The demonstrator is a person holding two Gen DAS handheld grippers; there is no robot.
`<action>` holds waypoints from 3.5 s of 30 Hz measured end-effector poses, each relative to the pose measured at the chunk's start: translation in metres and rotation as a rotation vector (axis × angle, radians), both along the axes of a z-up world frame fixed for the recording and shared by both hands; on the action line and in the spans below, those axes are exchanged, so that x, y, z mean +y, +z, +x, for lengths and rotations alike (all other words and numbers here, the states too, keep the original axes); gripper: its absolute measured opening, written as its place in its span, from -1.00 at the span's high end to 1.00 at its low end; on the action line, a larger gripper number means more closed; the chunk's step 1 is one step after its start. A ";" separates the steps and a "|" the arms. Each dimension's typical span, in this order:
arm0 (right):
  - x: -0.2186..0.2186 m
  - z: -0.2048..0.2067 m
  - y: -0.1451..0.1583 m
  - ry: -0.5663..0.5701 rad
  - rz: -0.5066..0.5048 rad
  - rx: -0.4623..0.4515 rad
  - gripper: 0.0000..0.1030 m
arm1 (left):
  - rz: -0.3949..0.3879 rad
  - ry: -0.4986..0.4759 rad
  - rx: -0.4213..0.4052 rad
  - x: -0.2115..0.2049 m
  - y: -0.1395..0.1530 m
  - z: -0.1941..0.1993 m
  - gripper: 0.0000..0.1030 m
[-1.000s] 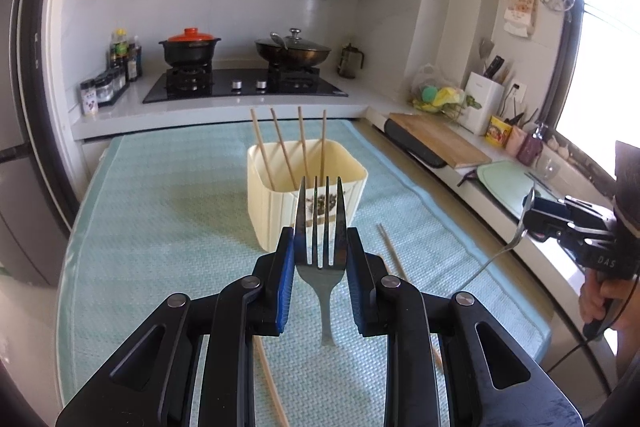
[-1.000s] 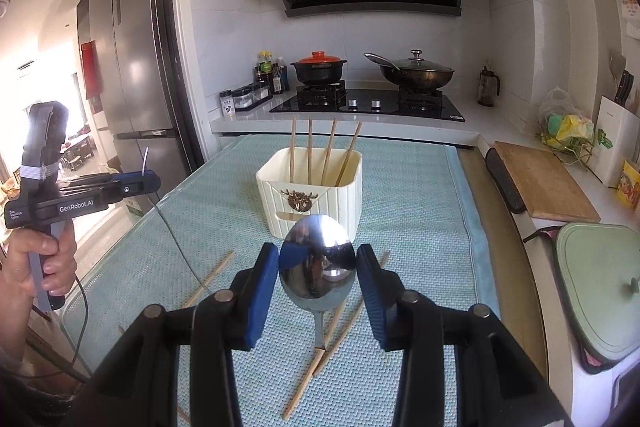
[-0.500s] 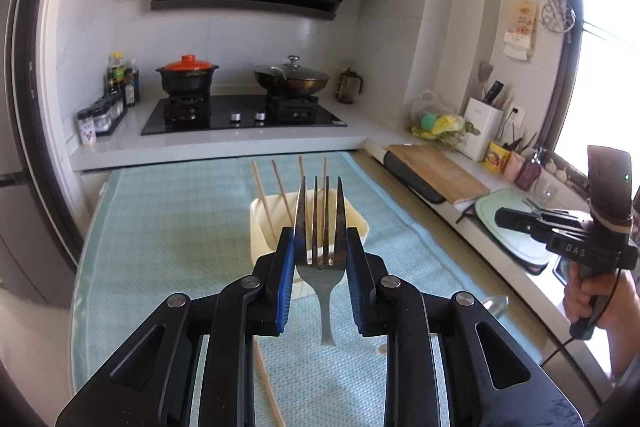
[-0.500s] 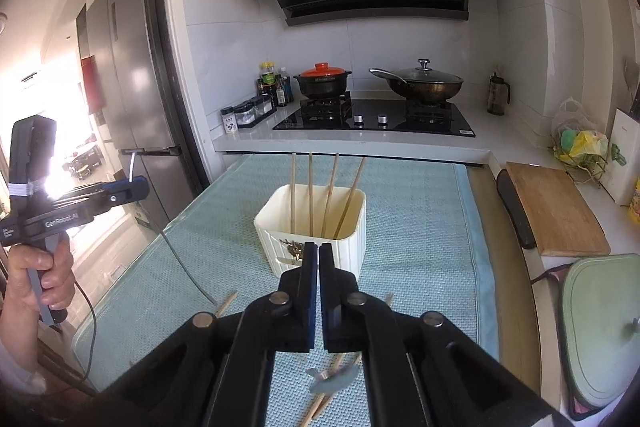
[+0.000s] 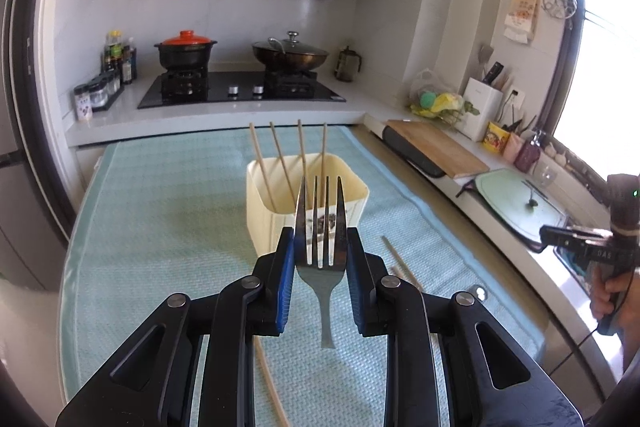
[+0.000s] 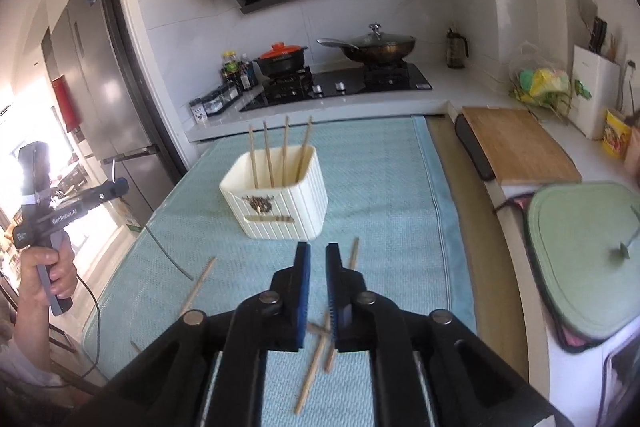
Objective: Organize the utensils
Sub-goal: 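Carry the fork in the left gripper while the right gripper carries the spoon over the caddy, then open the left gripper over the caddy while the right gripper releases the spoon into it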
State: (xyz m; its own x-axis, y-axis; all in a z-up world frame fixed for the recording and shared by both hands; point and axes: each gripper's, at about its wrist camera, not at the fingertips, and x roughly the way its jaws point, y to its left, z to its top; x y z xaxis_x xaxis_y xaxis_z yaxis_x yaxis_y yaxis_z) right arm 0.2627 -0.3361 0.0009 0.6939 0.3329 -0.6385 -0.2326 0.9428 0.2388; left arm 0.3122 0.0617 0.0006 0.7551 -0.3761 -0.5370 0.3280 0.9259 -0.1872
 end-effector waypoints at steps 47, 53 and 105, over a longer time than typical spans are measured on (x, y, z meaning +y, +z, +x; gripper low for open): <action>-0.061 0.184 -0.191 -0.379 0.208 0.382 0.70 | -0.006 0.025 0.066 0.009 -0.028 0.005 0.55; -0.039 0.174 -0.164 -0.258 0.075 0.270 0.94 | -0.012 0.038 0.077 0.010 -0.031 0.010 0.55; 0.167 0.291 -0.067 0.133 -0.147 -0.014 0.93 | 0.007 0.151 0.290 -0.023 -0.064 0.237 0.52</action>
State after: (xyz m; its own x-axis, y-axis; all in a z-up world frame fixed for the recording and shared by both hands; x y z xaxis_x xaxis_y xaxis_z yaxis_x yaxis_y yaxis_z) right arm 0.5534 -0.1689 -0.0662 0.6588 0.3262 -0.6779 -0.3599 0.9279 0.0968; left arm 0.5492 0.0386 -0.0635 0.6170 -0.2670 -0.7403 0.1208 0.9617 -0.2462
